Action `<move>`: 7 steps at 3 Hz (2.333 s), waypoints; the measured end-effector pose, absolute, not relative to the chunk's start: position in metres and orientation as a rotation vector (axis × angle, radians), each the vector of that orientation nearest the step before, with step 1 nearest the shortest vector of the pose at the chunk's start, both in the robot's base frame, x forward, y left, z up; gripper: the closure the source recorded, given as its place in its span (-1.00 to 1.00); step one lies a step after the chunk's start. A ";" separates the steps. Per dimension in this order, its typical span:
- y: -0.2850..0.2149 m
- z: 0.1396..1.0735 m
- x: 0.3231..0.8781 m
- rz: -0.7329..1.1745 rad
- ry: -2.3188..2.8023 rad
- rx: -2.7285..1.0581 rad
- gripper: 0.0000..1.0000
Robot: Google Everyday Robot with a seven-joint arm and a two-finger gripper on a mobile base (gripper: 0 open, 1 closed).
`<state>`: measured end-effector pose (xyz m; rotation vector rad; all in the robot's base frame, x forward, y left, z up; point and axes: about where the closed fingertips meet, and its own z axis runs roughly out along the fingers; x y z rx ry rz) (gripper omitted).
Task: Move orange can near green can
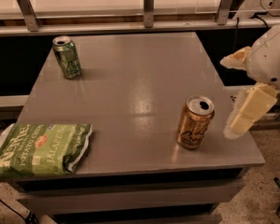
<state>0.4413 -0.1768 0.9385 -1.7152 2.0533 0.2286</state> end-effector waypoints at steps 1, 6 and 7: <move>-0.141 0.917 0.442 0.413 1.912 -1.698 -1.00; -0.097 0.892 0.431 0.620 1.696 -1.704 0.26; -0.097 0.894 0.431 0.620 1.696 -1.705 0.72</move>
Offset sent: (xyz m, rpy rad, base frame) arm -0.0060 0.0701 -0.0508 0.3802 -0.0013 0.1880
